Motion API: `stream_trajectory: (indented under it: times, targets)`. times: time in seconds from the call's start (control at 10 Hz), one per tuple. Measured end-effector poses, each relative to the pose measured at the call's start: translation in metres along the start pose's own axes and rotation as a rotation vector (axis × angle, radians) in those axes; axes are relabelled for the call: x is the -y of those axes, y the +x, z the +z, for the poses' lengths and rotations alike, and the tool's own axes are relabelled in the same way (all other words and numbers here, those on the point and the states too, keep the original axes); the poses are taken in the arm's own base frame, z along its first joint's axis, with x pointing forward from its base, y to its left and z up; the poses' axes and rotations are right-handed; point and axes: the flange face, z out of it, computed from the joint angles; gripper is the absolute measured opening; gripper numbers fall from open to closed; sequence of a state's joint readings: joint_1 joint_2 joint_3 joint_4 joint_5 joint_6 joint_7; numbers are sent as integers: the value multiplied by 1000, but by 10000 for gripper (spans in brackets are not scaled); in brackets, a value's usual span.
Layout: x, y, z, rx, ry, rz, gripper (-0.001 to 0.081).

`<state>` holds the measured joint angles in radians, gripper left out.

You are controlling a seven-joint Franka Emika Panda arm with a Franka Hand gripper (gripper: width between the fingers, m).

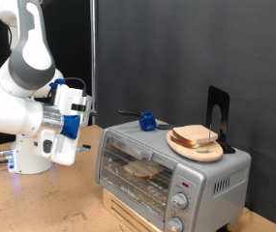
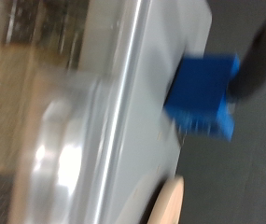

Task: Make a piece of toast with the oven

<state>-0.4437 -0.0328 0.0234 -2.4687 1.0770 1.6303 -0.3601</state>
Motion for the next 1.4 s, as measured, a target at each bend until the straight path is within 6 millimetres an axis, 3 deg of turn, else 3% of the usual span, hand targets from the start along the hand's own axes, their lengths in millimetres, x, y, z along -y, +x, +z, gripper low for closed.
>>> stream_trajectory:
  times: [0.5, 0.8, 0.9, 1.4]
  targets:
    - [23, 71, -20, -79, 85, 35, 808]
    - [29, 62, -15, 56, 65, 15, 808]
    - [35, 73, -15, 74, 52, 4, 808]
    - [40, 154, 4, -30, 22, 98, 808]
